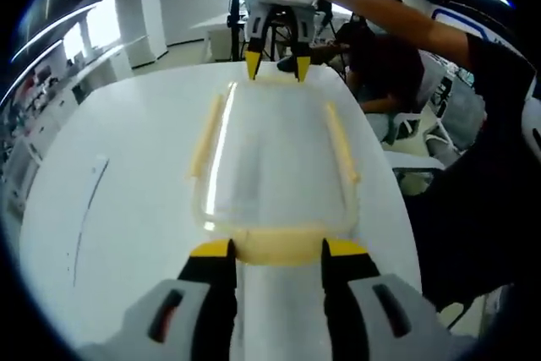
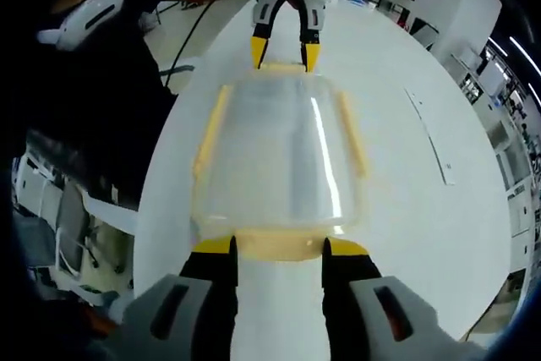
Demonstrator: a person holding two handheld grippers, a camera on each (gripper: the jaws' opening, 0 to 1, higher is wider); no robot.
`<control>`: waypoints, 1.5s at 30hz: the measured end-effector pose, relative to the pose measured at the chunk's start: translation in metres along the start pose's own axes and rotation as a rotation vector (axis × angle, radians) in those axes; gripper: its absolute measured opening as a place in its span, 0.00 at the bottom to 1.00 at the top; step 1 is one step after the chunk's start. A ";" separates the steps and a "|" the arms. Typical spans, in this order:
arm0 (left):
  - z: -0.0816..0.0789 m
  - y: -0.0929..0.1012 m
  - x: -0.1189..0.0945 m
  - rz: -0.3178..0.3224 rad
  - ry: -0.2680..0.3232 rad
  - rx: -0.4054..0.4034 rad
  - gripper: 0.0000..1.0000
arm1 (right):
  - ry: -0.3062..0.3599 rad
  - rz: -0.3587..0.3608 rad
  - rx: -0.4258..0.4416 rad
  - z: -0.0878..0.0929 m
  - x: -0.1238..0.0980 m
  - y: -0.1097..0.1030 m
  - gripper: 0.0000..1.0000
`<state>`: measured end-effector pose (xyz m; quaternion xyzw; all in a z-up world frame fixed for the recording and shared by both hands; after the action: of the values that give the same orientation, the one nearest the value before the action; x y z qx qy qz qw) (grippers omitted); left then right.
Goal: Snap each plastic latch of the storage box into its locked position after aligning the lid with the box until every specified latch is closed and the lid sits flush.
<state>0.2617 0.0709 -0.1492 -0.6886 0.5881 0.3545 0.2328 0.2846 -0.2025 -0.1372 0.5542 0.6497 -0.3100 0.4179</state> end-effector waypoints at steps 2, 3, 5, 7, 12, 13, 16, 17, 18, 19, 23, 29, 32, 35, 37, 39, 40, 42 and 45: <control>0.002 -0.001 -0.002 -0.008 -0.002 0.004 0.38 | -0.003 0.000 -0.003 -0.005 0.001 -0.002 0.36; 0.004 -0.001 -0.004 -0.008 -0.002 0.002 0.38 | -0.004 0.000 -0.004 -0.006 0.002 -0.002 0.36; 0.008 -0.001 -0.006 -0.008 -0.001 -0.002 0.38 | -0.005 -0.002 -0.006 -0.009 0.003 -0.001 0.36; 0.012 0.001 -0.009 -0.008 -0.002 -0.005 0.38 | -0.007 0.000 -0.012 -0.013 0.004 0.000 0.37; 0.023 0.006 -0.016 -0.006 -0.005 -0.014 0.38 | -0.001 -0.004 -0.014 -0.020 0.009 0.002 0.37; 0.025 0.007 -0.018 -0.008 -0.005 -0.012 0.38 | 0.000 -0.004 -0.012 -0.022 0.011 0.001 0.37; 0.031 0.008 -0.023 -0.003 -0.011 -0.012 0.38 | 0.010 -0.005 -0.009 -0.035 0.020 -0.012 0.37; 0.032 0.007 -0.024 -0.006 -0.012 -0.008 0.38 | 0.011 -0.005 -0.006 -0.037 0.022 -0.013 0.37; 0.034 0.006 -0.026 -0.007 -0.011 -0.007 0.38 | 0.012 -0.001 -0.006 -0.040 0.024 -0.014 0.37; 0.035 0.006 -0.028 0.001 -0.016 -0.015 0.38 | 0.017 -0.007 -0.001 -0.043 0.026 -0.016 0.37; 0.040 0.006 -0.037 0.007 -0.013 -0.011 0.38 | 0.036 -0.013 0.013 -0.052 0.032 -0.020 0.37; 0.050 0.008 -0.046 0.004 -0.035 -0.016 0.38 | 0.058 -0.010 0.010 -0.065 0.045 -0.025 0.37; 0.055 0.007 -0.052 -0.010 -0.048 -0.005 0.38 | 0.066 -0.004 0.012 -0.072 0.052 -0.027 0.37; 0.058 0.006 -0.055 -0.012 -0.055 -0.004 0.38 | 0.072 -0.001 0.011 -0.079 0.056 -0.029 0.37; 0.061 0.008 -0.055 -0.019 -0.064 -0.003 0.38 | 0.071 0.008 0.002 -0.082 0.058 -0.028 0.37; 0.063 0.011 -0.055 -0.024 -0.070 0.002 0.38 | 0.071 0.007 0.005 -0.084 0.060 -0.027 0.37; 0.065 0.013 -0.057 -0.023 -0.072 0.000 0.38 | 0.072 0.007 0.004 -0.086 0.061 -0.028 0.37; 0.068 0.013 -0.061 -0.025 -0.072 0.001 0.38 | 0.073 0.006 0.007 -0.089 0.064 -0.029 0.37; 0.075 0.011 -0.064 -0.026 -0.077 -0.001 0.38 | 0.084 0.008 0.005 -0.093 0.068 -0.029 0.37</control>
<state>0.2311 0.1652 -0.1472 -0.6821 0.5695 0.3780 0.2599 0.2351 -0.0963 -0.1563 0.5703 0.6638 -0.2863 0.3901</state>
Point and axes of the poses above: the point that each gripper's makers call its tool centre point, and the gripper's own axes: x roughly forward along the fingers, y roughly to its right, z roughly out of its underside, the point moved 7 cm from there along -x, roughly backward along the fingers, and after that the axes turned 3 degrees about -x, right-handed, at the moved point
